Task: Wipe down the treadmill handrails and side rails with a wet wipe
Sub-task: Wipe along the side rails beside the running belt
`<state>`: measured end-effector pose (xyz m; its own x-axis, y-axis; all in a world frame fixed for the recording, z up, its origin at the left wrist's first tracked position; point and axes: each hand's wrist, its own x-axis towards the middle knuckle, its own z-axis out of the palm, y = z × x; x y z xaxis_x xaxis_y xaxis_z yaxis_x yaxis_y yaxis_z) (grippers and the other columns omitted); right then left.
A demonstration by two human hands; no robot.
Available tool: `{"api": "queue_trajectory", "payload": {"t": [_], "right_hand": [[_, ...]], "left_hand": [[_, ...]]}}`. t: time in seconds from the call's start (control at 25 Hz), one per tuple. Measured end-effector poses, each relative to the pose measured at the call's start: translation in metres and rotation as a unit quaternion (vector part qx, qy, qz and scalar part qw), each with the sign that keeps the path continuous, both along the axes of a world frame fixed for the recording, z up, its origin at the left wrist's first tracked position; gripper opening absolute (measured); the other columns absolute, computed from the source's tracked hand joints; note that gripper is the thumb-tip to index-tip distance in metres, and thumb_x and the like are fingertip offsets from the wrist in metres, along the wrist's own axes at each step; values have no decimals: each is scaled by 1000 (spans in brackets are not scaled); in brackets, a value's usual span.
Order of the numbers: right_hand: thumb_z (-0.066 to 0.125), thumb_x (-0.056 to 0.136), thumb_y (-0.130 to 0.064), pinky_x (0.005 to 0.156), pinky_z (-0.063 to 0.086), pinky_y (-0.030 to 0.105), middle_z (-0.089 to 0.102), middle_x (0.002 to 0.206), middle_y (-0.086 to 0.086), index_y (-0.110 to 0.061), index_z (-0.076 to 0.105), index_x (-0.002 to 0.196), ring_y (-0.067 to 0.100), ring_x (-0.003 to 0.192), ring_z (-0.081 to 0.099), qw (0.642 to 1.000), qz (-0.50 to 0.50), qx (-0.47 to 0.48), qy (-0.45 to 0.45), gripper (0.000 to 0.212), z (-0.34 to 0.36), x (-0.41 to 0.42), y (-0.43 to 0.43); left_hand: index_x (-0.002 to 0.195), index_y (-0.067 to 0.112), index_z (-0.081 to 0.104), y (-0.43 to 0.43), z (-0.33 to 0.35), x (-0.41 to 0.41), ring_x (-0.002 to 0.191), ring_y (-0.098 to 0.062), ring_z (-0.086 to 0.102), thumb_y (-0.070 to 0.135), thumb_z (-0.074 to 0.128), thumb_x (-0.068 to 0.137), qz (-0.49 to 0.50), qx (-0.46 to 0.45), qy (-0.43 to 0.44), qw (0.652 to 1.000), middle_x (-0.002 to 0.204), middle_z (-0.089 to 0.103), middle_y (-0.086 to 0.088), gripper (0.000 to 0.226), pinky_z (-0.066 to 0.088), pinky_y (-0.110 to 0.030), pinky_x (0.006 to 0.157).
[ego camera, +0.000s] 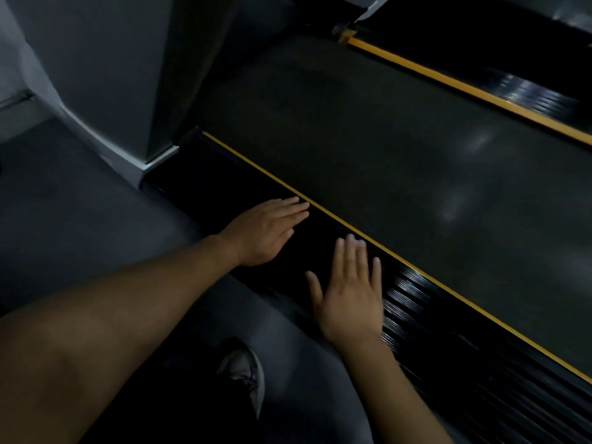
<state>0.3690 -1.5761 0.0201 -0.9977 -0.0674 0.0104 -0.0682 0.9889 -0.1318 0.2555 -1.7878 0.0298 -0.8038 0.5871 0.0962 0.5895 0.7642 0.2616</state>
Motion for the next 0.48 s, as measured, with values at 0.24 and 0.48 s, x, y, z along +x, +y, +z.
{"api": "queue_trajectory", "payload": {"t": [0.24, 0.48], "right_hand": [[14, 102, -66, 127, 14, 52, 17, 167, 23, 2, 21, 160, 36, 158, 11, 1000, -6, -2, -14, 90, 1, -12, -34], [25, 102, -64, 124, 22, 55, 28, 164, 25, 4, 30, 157, 38, 155, 22, 996, -80, 38, 26, 88, 1, 12, 7]], "left_hand": [[148, 6, 51, 3, 1, 2, 151, -23, 34, 31, 27, 99, 13, 0, -11, 1000, 159, 45, -9, 60, 30, -47, 123], [147, 6, 53, 0, -5, 0, 151, -23, 34, 27, 29, 98, 9, 7, -3, 1000, 158, 46, -9, 58, 28, -43, 124]]}}
